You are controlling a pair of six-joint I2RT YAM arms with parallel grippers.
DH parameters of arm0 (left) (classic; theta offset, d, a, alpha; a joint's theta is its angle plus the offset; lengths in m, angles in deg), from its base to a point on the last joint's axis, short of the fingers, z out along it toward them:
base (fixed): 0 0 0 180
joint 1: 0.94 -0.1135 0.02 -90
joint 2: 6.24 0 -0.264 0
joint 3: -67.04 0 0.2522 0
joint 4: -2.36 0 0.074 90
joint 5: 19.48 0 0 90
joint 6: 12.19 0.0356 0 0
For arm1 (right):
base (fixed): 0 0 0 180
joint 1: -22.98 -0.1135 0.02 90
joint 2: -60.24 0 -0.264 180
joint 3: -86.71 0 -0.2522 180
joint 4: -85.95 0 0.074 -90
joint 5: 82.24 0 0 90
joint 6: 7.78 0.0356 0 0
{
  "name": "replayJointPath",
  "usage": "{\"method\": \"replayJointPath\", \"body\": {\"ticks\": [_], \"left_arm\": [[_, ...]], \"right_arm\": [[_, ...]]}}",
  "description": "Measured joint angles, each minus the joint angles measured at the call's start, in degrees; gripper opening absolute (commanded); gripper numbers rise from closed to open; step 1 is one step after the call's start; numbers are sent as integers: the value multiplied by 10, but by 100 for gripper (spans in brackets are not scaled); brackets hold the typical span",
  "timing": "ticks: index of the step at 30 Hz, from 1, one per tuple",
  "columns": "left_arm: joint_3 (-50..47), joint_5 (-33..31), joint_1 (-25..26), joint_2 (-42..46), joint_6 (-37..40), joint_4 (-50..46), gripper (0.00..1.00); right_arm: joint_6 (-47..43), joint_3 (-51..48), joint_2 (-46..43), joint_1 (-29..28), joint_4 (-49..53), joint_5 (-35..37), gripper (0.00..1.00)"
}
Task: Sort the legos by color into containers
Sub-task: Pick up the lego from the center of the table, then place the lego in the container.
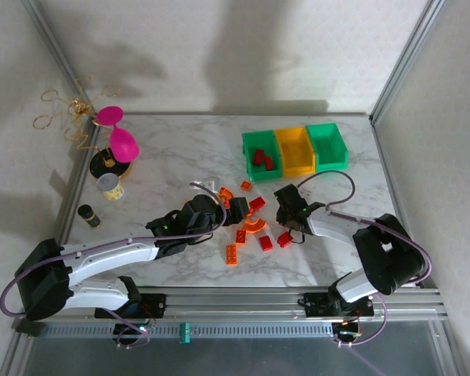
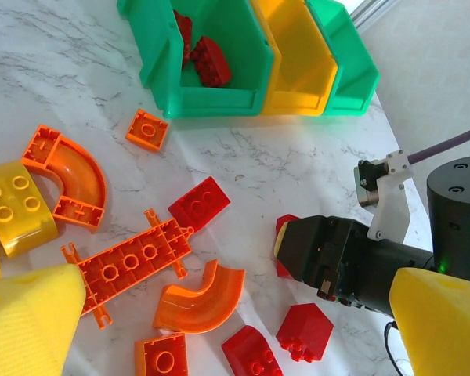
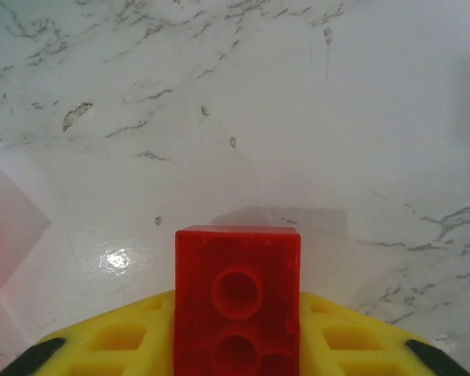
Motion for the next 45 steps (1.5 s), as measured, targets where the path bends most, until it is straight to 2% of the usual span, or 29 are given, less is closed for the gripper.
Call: {"method": "replayJointPath", "body": {"ticks": [5, 12, 16, 23, 24, 26, 31, 37, 45], "left_arm": [[0, -8, 0, 9, 0, 0, 100], [3, -27, -5, 29, 14, -7, 100], [5, -29, -27, 35, 22, -7, 100], [14, -25, -79, 35, 31, -5, 100], [14, -24, -84, 35, 32, -5, 100], [15, -24, -92, 33, 35, -5, 100], [24, -23, -100, 23, 42, -5, 100], [26, -14, -102, 19, 44, -5, 100], [26, 2, -92, 21, 44, -8, 100]], "right_arm": [[-28, 14, -14, 0, 5, 10, 29], [-96, 121, -6, 2, 2, 39, 30], [-134, 210, 50, 14, -18, 39, 30], [-202, 369, 202, 29, -42, 38, 31], [-208, 390, 224, 32, -42, 38, 32], [-218, 426, 262, 40, -43, 36, 42], [-242, 500, 327, 55, -31, 35, 54], [-252, 492, 307, 56, -25, 22, 58], [-218, 347, 155, 54, -6, -11, 70]]}}
